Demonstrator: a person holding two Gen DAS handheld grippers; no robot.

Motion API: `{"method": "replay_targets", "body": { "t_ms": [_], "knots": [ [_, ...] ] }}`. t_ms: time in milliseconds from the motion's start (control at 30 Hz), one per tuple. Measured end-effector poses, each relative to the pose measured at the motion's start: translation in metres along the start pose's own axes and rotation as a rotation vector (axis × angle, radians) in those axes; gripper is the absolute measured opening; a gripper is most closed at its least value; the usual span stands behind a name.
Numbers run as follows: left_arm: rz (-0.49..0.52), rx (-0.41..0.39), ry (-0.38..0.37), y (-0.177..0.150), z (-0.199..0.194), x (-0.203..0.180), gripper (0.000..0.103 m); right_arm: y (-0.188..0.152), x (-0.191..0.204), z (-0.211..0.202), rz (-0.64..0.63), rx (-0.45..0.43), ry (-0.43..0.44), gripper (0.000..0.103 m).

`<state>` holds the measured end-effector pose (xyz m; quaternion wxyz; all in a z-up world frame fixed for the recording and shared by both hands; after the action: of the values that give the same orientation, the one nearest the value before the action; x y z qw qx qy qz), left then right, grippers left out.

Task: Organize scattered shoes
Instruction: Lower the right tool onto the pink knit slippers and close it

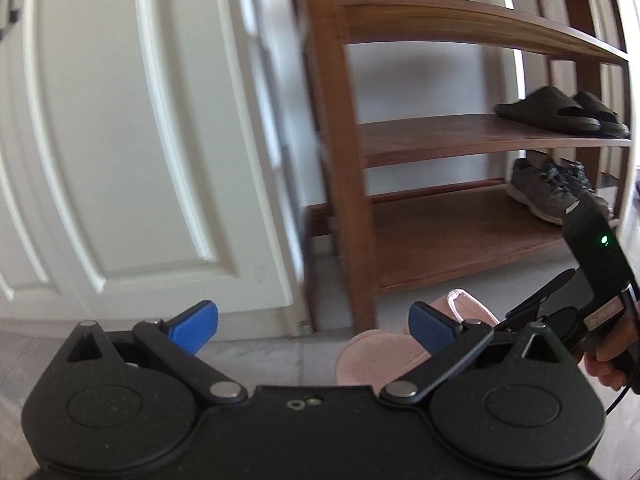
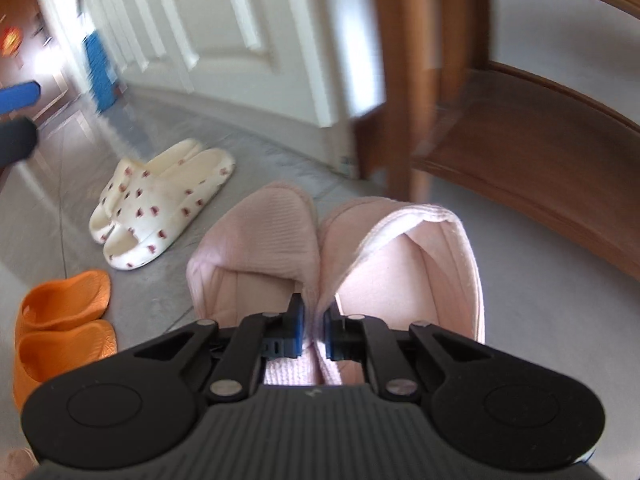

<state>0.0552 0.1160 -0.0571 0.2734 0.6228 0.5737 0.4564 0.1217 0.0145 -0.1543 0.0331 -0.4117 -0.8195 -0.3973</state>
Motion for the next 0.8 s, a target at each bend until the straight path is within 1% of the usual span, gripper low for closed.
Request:
{"method": "replay_targets", "body": {
  "t_ms": [133, 167, 300, 367, 467, 633, 733, 800],
  "knots": [
    [0.039, -0.03, -0.038, 0.017, 0.009, -0.038, 0.102, -0.011, -0.028, -0.05, 0.054, -0.077, -0.059, 0.009],
    [0.044, -0.037, -0.043, 0.021, 0.011, -0.044, 0.102, -0.012, -0.032, -0.058, 0.059, -0.092, -0.071, 0.004],
    [0.062, -0.055, -0.071, 0.037, 0.025, -0.074, 0.102, -0.014, -0.055, -0.106, 0.076, -0.168, -0.142, 0.003],
    [0.067, -0.063, -0.084, 0.043, 0.031, -0.087, 0.102, -0.016, -0.066, -0.117, 0.095, -0.17, -0.158, 0.003],
    [0.072, -0.077, -0.093, 0.046, 0.037, -0.098, 0.102, -0.02, -0.078, -0.122, 0.096, -0.166, -0.19, 0.003],
    [0.068, -0.051, -0.07, 0.038, 0.045, -0.096, 0.102, -0.018, -0.096, -0.115, 0.128, -0.156, -0.217, 0.003],
    [0.04, -0.028, -0.062, 0.036, 0.051, -0.092, 0.102, -0.02, -0.112, -0.1, 0.18, -0.105, -0.225, 0.003],
    [0.036, -0.027, -0.059, 0.036, 0.052, -0.09, 0.102, -0.024, -0.119, -0.084, 0.185, -0.053, -0.225, 0.003]
  ]
}}
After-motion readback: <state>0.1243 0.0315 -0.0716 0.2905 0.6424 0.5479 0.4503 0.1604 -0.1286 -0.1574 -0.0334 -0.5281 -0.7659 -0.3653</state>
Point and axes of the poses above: each gripper's, at about its wrist camera, not at the fingertips, and z roughly the way its jaws point, x to its left, y to its top, the point moved 9 cm from there along z, roughly the way its jaws point, and after that the axes turned 9 degrees about y, right-handed, at the moved point
